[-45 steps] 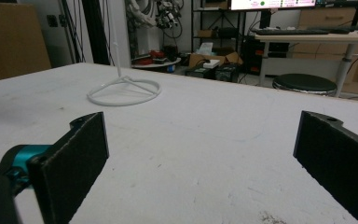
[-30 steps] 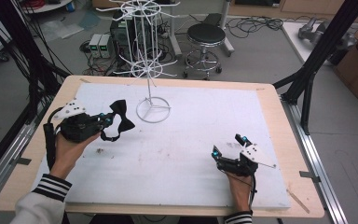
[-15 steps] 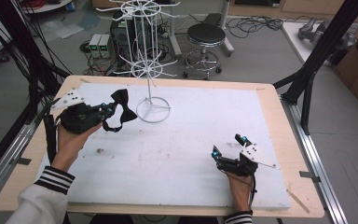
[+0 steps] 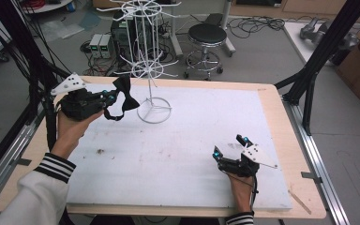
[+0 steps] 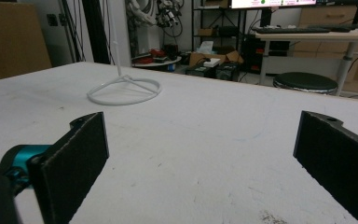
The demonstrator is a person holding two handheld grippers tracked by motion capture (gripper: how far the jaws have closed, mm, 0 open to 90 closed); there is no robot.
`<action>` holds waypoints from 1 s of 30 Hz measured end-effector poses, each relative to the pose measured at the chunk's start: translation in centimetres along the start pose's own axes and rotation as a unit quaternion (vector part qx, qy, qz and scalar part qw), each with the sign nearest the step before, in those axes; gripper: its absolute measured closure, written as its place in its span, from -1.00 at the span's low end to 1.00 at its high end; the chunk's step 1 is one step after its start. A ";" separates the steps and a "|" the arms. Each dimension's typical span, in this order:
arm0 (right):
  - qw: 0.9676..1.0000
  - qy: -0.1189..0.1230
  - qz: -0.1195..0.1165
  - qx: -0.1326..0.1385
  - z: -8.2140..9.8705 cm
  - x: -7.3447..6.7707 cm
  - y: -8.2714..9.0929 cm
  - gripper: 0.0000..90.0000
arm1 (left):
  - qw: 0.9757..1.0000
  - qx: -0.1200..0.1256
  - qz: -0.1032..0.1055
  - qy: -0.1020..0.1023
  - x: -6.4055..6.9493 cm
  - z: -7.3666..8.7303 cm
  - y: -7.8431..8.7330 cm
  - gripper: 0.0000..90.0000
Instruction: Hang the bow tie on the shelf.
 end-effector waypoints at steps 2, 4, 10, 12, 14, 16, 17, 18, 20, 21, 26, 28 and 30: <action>1.000 0.000 0.000 -0.001 0.0 0.0 0.0 -0.95 | 1.000 0.000 0.000 0.000 -0.2 -0.3 -0.3 0.93; 1.000 0.001 0.000 0.000 0.0 0.0 0.0 -0.95 | 1.000 0.001 -0.002 -0.001 -0.4 -0.6 -0.5 0.94; 1.000 0.003 -0.001 -0.003 0.1 -0.1 0.0 -0.95 | 1.000 0.003 0.004 -0.007 -0.9 -1.5 -1.4 0.93; 1.000 0.003 -0.001 -0.004 0.1 -0.1 0.0 -0.95 | 1.000 0.002 0.004 -0.008 -1.1 -1.6 -1.8 0.93; 1.000 0.003 -0.001 -0.004 0.1 -0.1 0.0 -0.95 | 1.000 0.003 0.006 -0.010 -1.2 -1.7 -2.3 0.93; 1.000 0.007 -0.002 -0.003 0.0 -0.1 -0.1 -0.95 | 1.000 0.006 0.008 -0.013 -1.1 -1.9 -2.6 0.93; 1.000 0.008 -0.002 -0.004 0.1 -0.1 -0.1 -0.95 | 1.000 0.005 0.008 -0.016 -1.1 -2.0 -3.0 0.93; 1.000 0.008 -0.002 -0.004 0.1 -0.1 -0.1 -0.95 | 1.000 0.005 0.008 -0.016 -1.1 -2.0 -3.0 0.93; 1.000 0.008 -0.002 -0.004 0.1 -0.1 -0.1 -0.95 | 1.000 0.003 0.008 -0.016 -1.2 -2.0 -3.5 0.93; 1.000 0.008 -0.002 -0.004 0.1 -0.1 -0.1 -0.95 | 1.000 0.001 0.007 -0.017 -1.4 -2.0 -3.6 0.93; 1.000 0.005 -0.002 -0.005 0.1 -0.1 -0.1 -0.95 | 1.000 0.002 0.004 -0.013 -1.8 -2.4 -4.3 0.93; 1.000 0.006 -0.002 -0.002 0.0 -0.1 -0.1 -0.95 | 1.000 0.004 0.002 -0.012 -2.0 -2.6 -4.5 0.93; 1.000 0.004 -0.001 -0.003 0.0 -0.1 -0.1 -0.95 | 1.000 0.000 0.001 -0.016 -2.1 -2.7 -4.8 0.93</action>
Point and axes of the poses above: each handheld gripper's, and its own axes: y roughly backward along the jaws, z roughly out of its underside, x roughly to its right, the point moved 10 cm from there along -y, roughly forward along the jaws, and after that the axes turned 3 degrees about -y, right-handed, at the moved point
